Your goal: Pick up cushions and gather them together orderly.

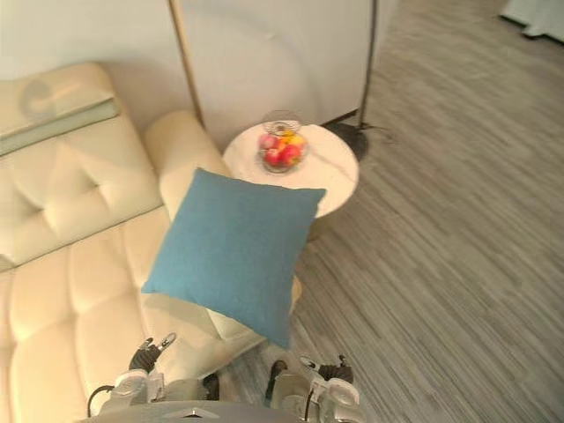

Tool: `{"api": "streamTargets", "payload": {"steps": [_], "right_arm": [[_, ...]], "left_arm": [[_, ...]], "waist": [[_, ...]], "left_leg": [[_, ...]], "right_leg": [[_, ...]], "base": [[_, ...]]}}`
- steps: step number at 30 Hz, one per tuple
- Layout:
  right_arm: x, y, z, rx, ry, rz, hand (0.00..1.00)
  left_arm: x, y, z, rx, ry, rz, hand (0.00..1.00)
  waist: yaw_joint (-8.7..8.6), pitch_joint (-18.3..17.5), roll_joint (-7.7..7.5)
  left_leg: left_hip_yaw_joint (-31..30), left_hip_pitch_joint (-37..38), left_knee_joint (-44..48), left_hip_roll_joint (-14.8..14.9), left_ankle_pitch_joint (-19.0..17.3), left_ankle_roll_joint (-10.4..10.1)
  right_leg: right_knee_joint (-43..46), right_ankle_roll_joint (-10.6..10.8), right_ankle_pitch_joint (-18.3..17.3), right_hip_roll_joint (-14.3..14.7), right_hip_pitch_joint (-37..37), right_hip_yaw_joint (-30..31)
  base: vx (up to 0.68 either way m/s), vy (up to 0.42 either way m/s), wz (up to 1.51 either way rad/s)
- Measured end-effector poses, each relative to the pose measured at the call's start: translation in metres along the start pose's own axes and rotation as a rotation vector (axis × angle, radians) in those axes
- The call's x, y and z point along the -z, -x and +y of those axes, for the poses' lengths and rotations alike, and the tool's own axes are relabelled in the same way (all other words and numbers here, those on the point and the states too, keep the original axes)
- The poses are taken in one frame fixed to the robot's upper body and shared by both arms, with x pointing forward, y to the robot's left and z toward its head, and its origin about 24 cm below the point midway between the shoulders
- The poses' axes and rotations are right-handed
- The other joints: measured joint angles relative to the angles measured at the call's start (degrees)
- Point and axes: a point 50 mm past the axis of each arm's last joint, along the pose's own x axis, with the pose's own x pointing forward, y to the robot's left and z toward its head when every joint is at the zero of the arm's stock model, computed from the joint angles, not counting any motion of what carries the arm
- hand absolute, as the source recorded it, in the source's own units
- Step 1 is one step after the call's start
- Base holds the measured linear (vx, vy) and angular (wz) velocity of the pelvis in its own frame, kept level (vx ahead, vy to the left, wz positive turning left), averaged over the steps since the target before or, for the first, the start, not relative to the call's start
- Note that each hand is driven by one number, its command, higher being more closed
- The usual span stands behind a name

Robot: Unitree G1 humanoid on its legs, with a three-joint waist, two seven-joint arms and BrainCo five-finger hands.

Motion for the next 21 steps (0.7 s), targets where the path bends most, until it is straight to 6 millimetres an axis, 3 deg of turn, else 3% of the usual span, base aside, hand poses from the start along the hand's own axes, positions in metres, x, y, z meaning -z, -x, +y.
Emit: {"api": "streamTargets", "payload": {"steps": [2,4,8,9,15,19,20,21], "right_arm": [[0.000,0.001,0.001,-0.002,-0.006,-0.004,0.00],[0.000,0.001,0.001,-0.001,-0.021,-0.005,0.00],[0.012,0.004,-0.001,0.021,-0.065,0.040,0.00],[0.018,0.006,-0.003,0.030,-0.086,0.059,0.00],[0.024,0.005,-0.019,0.096,-0.169,0.087,0.00],[0.016,0.001,-0.042,0.170,-0.242,0.064,0.00],[-0.002,-0.001,-0.059,0.208,-0.249,-0.011,0.00],[-0.008,-0.002,-0.063,0.216,-0.248,-0.035,0.00]], "left_arm": [[-0.003,0.000,-0.001,0.002,0.005,-0.013,0.00],[-0.004,0.000,-0.002,0.003,0.007,-0.016,0.00],[0.001,-0.001,0.010,-0.022,-0.017,0.003,0.00],[0.005,-0.001,0.013,-0.029,-0.025,0.020,0.00],[0.019,0.002,0.022,-0.058,-0.019,0.073,0.00],[0.023,0.002,0.039,-0.124,0.032,0.094,0.00],[0.022,0.002,0.055,-0.172,0.050,0.090,0.00],[0.022,0.002,0.060,-0.185,0.054,0.088,0.00]], "waist": [[0.68,0.0,-0.02],[0.99,-0.3,0.27],[1.22,-1.3,-1.49],[1.18,-2.0,-2.64],[0.24,-3.0,-1.03],[0.02,-3.3,-0.90],[-0.19,-3.4,-1.06],[-0.34,-3.4,-1.07]], "left_leg": [[3.8,-0.1,2.3,1.7,-0.3,0.3],[7.1,-0.7,2.0,2.3,-1.3,2.1],[7.1,0.7,-3.6,0.0,1.5,2.6],[7.0,2.2,-6.7,-1.1,3.1,2.7],[6.3,8.0,-20.5,-3.9,10.8,2.8],[6.3,9.6,-22.8,-3.8,11.8,2.6],[6.3,9.6,-22.9,-3.7,11.9,2.6],[6.3,9.5,-23.0,-3.7,11.9,2.6]], "right_leg": [[-0.7,-0.2,-0.1,0.2,1.6,-1.0],[-1.2,0.2,-0.3,0.3,1.8,-1.2],[-5.5,1.0,2.0,-0.1,2.4,-1.0],[-7.0,1.2,2.8,-0.4,3.3,-1.0],[-10.4,1.1,4.6,-0.3,4.7,-1.3],[-10.9,0.9,4.8,0.4,5.8,-1.2],[-11.4,0.8,4.9,0.5,5.9,-1.0],[-11.6,0.8,5.0,0.5,5.9,-1.0]], "base": [[0.04,-0.019,0.18],[-0.02,0.056,0.10],[-0.01,0.052,0.08],[0.00,0.018,0.12],[-0.02,-0.005,0.05],[-0.05,-0.034,-0.02],[-0.07,-0.024,-0.02],[-0.05,-0.020,-0.03]]}}
